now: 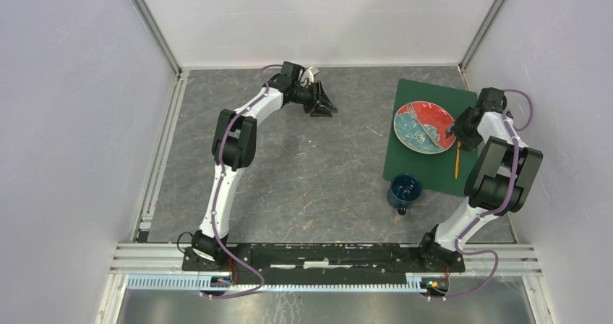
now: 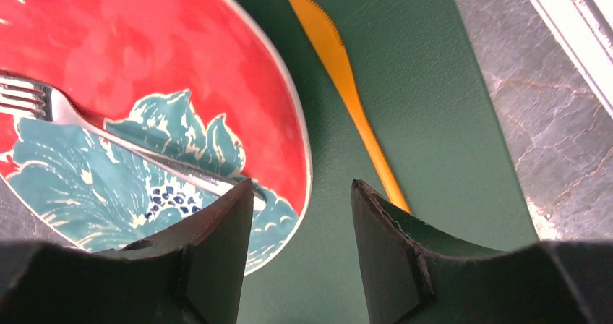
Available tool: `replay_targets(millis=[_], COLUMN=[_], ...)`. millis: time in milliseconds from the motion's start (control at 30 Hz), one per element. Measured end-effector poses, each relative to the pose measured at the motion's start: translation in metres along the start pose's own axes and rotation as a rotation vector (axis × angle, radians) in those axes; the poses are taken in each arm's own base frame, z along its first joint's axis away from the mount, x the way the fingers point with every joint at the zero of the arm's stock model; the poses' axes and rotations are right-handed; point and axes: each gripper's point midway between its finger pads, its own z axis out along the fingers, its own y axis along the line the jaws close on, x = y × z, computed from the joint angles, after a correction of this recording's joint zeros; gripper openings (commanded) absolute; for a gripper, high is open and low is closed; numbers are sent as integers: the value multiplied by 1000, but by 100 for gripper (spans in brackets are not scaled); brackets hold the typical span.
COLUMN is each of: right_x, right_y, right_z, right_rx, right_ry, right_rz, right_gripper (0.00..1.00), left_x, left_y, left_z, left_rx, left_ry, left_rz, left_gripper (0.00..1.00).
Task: Set the dinner table for one person
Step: Move the napkin to the center of the board.
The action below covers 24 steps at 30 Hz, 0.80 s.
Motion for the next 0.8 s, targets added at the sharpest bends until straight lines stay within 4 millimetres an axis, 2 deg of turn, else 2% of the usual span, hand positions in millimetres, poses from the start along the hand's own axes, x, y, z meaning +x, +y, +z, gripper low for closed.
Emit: replay_targets(millis=[333,500,667,800], right_x=[-9,-9,-8,-10], right_y=[0,8,8,10], right_z=[19,30,35,39], right_rx=[-9,-58,-68,-97], right_ry=[-27,-36,-41,-41], right_rz=[12,19,11,9], right_gripper=[51,39,25,20], left_x=[-3,-4,-6,-5], left_y=[3,4,5,7], left_z=[-3,-5,-6,-6], left_rx=[-3,-4,-5,-8], left_ry=[-6,-10,-13,-13], left_rz=[-6,-9,-10,-14], left_gripper=[44,43,43,43])
